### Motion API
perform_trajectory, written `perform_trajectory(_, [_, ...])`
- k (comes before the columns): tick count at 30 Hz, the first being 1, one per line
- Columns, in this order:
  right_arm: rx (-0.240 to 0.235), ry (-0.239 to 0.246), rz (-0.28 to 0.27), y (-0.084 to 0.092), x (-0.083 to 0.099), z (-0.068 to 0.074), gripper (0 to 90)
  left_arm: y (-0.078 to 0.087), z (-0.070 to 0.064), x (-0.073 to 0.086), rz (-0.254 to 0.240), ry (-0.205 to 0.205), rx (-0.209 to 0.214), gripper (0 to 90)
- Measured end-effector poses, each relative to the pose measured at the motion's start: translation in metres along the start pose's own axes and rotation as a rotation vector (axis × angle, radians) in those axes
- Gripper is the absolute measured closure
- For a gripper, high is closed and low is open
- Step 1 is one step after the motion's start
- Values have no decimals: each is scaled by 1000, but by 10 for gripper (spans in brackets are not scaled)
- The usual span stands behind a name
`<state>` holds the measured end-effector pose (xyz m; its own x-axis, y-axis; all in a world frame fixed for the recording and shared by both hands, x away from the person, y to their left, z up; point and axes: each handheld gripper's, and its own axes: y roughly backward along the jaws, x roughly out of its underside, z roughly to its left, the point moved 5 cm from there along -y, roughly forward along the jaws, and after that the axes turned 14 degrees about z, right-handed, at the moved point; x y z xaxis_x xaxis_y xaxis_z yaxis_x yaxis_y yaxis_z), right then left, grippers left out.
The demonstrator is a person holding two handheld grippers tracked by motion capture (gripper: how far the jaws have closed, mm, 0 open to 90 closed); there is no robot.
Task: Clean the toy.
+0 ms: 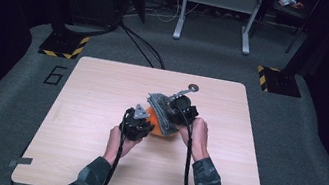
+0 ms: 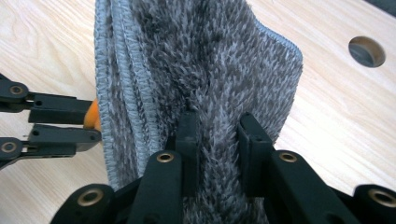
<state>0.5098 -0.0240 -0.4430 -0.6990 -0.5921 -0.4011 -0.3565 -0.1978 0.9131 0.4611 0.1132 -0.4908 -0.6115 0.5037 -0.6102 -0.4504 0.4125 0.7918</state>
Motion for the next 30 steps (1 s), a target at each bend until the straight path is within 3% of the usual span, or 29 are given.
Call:
perform_trajectory(8, [15,-51,30,-6,14,-19,735,0,-1,0,4,4,5,805])
perform_trajectory(15, [-3,-153,91,-30,36,-44,736,-1,0,0,-4,12,5,805])
perform_trajectory(20, [-11,-201,138,-51,50,-55,736,-1,1,0,-10,10,5,805])
perform_trajectory(24, [-15,-212,171,-63,57,-61,736,-1,1,-1,-18,10,9,804])
perform_trajectory(28, [-3,-217,146,-51,56,-62,736,0,2,-1,-28,19,13,803])
perform_trajectory(30, [4,-218,93,-35,52,-59,735,0,2,-1,-30,17,13,802])
